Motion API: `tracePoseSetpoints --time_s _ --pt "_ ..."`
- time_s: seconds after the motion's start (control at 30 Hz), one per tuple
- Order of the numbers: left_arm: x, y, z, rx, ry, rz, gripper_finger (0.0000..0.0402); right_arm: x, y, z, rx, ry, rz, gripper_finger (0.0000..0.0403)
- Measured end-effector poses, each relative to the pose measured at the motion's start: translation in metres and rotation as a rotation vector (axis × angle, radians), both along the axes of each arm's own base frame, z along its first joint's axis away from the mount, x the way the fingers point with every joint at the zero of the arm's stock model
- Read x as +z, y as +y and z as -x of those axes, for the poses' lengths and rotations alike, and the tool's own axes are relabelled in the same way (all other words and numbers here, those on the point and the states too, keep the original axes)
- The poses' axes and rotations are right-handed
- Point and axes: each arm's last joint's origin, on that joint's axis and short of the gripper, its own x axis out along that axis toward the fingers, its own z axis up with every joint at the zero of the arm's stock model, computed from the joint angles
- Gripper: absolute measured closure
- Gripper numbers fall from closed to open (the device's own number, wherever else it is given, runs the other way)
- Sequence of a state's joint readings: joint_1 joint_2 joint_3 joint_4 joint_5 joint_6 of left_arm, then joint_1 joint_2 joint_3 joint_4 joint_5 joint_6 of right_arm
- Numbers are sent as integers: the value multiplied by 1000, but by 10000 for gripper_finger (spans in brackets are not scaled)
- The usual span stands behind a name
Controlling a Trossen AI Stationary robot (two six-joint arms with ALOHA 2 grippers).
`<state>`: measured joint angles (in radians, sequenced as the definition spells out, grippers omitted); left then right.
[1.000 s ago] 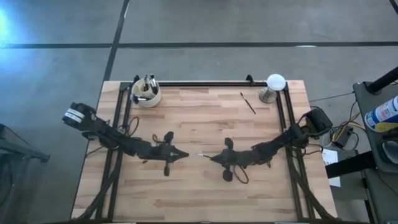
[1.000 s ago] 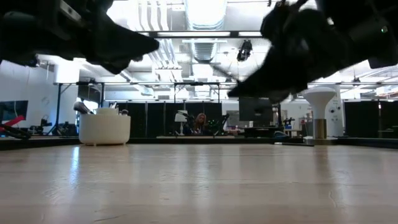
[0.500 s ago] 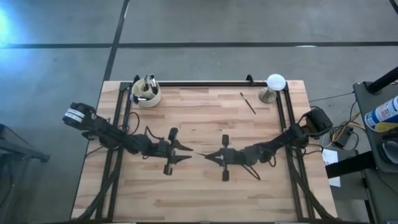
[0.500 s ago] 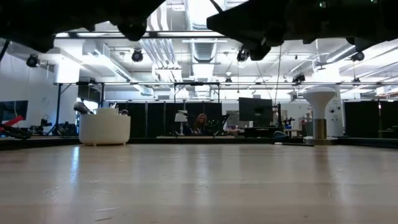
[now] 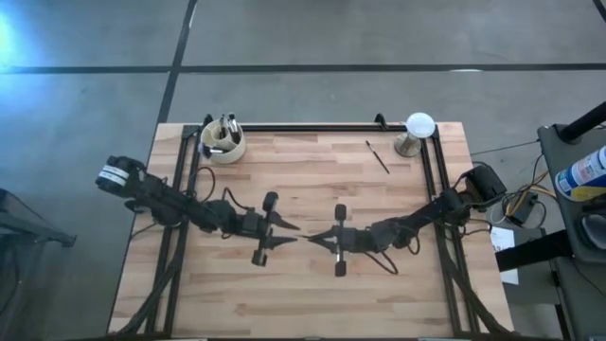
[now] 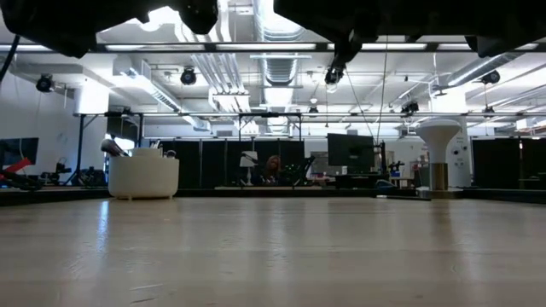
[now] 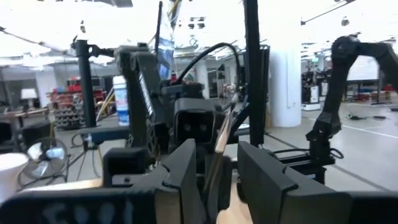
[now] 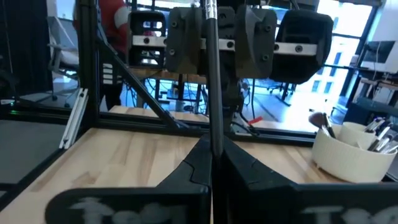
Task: Put items in baskets/containers
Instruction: Put the eyeshadow brush into the organizer
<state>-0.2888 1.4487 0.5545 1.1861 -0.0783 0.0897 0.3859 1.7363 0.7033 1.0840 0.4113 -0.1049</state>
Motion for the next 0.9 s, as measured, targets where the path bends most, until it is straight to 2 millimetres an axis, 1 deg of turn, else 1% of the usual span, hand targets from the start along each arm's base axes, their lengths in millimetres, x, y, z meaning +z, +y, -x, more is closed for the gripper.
tracePoseSetpoints --time_s 0.17,0.33,0.47,0.53,0.6,0.73,0.77,0.9 --pt "6 2 -4 -11 -16 -22 289 1 0 0 0 -1 4 394" --pt "10 4 -10 -81 3 -43 289 1 -1 -1 -4 0 7 394" --pt "13 3 -11 -83 -8 -58 291 1 -1 -1 -4 0 8 394" --pt "13 3 -11 -88 -10 -67 302 1 -1 -1 -4 0 8 394" --pt "12 3 -11 -89 -4 -73 321 1 -1 -1 -5 0 10 394" --pt "12 4 -13 -82 -5 -80 379 1 -2 -1 -6 0 10 394" --pt "12 4 -14 -78 -7 -81 388 1 -2 -1 -5 -1 9 394" --pt "13 4 -18 -75 1 -93 391 0 -2 -1 -5 -1 1 394"
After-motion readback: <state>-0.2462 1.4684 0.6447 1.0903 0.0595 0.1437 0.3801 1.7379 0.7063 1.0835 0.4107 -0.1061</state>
